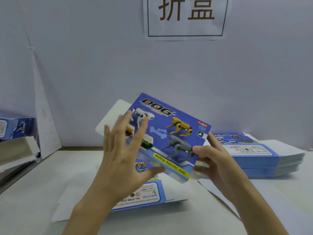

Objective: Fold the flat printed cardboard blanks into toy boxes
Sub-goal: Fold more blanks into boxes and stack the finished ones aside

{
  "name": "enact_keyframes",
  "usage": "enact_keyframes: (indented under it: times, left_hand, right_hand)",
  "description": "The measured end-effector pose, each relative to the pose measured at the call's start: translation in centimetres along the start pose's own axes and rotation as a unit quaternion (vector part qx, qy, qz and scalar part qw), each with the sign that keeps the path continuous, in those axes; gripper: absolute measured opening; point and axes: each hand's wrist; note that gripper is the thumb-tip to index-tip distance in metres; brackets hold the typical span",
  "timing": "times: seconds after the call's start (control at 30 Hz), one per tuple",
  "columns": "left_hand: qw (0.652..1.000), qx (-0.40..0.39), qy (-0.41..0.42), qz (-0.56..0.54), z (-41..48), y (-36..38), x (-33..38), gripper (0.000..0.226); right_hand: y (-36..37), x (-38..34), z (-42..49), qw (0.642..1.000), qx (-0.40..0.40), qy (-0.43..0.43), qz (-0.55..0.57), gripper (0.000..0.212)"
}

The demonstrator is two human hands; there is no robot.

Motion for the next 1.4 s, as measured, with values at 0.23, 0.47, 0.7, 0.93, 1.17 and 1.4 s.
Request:
enact_keyframes:
  times: [0.23, 0.47, 0.7, 0.93, 1.17, 1.4]
  left_hand:
    - [0.912, 0.17, -0.166, -0.333, -0.3, 1.4, -1.1, 0.123]
    - [0.818, 0.279, -0.29, -0.412, 0.5, 0.1, -2.7, 0.115]
    - [0.79, 0.017, -0.422, -0.445, -0.2, 1.6, -5.1, 0.073]
    - [0.82, -0.06, -0.402, -0.402, -0.2, 2.7, -0.7, 0.05]
    - [0.843, -0.006, -0.193, -0.502, 0.0, -0.3, 0.0, 0.048]
    - [0.87, -0.197, -0.115, -0.437, -0.4, -0.5, 1.8, 0.021]
  right_hand:
    - [-0.1, 1.5, 0.5, 0.999, 0.044, -0.003, -0.004, 0.08]
    - [0.0, 3.4, 1.3, 0.977, -0.03, 0.006, 0.209, 0.063]
    - [1.1, 4.3, 1.2, 0.994, 0.068, -0.002, -0.08, 0.039]
    - [4.2, 4.3, 0.3, 0.989, -0.04, 0.015, -0.14, 0.042]
    - [3.6, 2.8, 0.1, 0.997, -0.017, -0.071, -0.029, 0.049]
    - [2.4, 2.6, 0.2, 0.988, 0.013, -0.099, -0.115, 0.08]
Point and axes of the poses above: each hand's wrist, its own z-axis towards the middle knuckle, its own y-axis out of the palm, x = y × z, and after that the axes turned 1 degree about -x, right-handed
